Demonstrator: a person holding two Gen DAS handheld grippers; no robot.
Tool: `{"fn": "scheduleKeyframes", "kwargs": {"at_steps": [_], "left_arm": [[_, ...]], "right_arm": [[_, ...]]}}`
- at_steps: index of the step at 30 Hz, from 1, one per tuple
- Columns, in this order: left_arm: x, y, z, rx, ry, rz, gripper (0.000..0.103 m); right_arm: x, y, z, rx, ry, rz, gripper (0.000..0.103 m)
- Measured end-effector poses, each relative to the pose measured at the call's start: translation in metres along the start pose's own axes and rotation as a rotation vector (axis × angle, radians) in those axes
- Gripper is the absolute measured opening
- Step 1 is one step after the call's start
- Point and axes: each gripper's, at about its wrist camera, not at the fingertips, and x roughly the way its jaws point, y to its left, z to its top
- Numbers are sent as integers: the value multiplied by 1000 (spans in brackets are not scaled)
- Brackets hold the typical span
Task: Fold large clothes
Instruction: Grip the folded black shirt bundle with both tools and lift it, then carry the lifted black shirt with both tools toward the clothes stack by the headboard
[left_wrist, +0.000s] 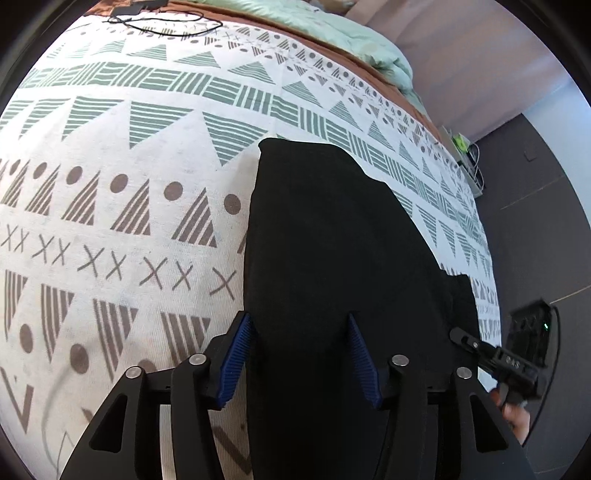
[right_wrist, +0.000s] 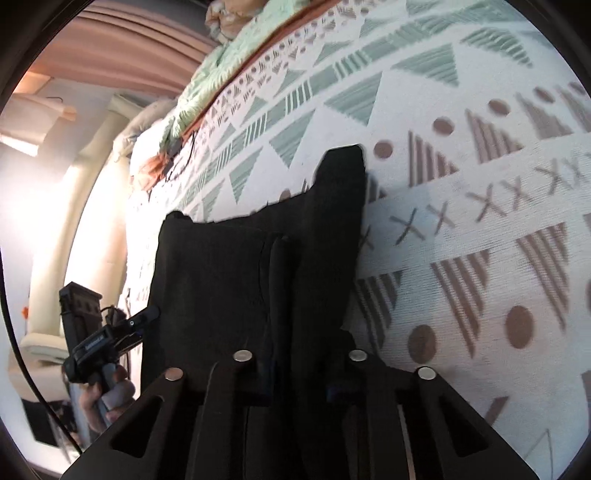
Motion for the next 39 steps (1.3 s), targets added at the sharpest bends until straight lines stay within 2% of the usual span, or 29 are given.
{"fn": "scheduleKeyframes", "kwargs": {"at_steps": [6,8,10,12,15,22,29,34,39], "left_arm": [[18,1,13,-10,15,6,60],[19,0,16,-9,17,11,55],[16,-6,15,8,10,27,41],[9,-12,14,24,-6,27,31],[-10,-21,12,49,-46,23,24],[-74,-34,4,69,-145,-24,20],[-161,-45,-4,100,-284,-73,19],[-228,-40,-9,127,-382,-69,18],[-290,-20,-11,115,-469,-48,18]], "right_arm": [[-11,-4,-4,26,-24,14,12],[-15,0,-4,25,-35,12,11],[-22,10,-4,6,-50,11,11],[-30,21,-4,-12,-63,11,11],[-45,45,-6,-47,-89,5,11],[-88,100,-20,-122,-165,13,11],[-129,172,-43,-220,-251,55,11],[-142,226,-64,-300,-303,113,11],[-138,287,-81,-389,-304,160,11]]}}
